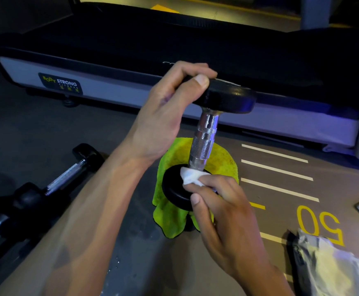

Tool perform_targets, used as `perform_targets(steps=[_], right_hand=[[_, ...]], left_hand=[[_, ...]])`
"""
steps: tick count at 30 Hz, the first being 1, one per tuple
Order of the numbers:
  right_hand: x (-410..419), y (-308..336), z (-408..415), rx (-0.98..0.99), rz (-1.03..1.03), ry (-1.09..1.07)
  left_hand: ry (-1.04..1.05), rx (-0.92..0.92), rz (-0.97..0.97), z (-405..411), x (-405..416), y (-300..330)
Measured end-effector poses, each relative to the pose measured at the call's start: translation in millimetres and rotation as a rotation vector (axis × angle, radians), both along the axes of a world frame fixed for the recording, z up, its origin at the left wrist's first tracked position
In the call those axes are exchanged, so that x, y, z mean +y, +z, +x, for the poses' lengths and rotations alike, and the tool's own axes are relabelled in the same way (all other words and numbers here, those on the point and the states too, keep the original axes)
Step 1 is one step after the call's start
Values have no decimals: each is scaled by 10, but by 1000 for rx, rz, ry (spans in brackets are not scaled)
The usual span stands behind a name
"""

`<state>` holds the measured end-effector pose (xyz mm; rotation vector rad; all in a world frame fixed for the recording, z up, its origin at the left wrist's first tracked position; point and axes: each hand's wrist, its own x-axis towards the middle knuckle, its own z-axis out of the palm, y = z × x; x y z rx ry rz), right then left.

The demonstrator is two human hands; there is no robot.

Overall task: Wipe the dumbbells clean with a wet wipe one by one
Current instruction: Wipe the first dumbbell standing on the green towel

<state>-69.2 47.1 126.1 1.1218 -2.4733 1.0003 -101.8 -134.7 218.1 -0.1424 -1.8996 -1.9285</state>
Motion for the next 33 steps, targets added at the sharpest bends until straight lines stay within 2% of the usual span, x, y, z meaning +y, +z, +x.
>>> perform_targets(steps=[3,8,13,19,28,33], right_hand=[[-9,60,-26,3,2,-13],[-209,79,74,45,102,110],[-55,65,-13,35,-89,14],[96,-14,-180,-1,-57,-118],[226,127,-212,-81,-219,-127],[108,66,-123,-121,-128,39]], left_hand=[[-8,-1,7,7,15,-5],[-1,3,0,3,63,12],[9,5,22,18,47,16],[-4,-7,18,22,76,22],[-7,-12,7,-9,72,16],[-21,-13,18,-6,69,19]])
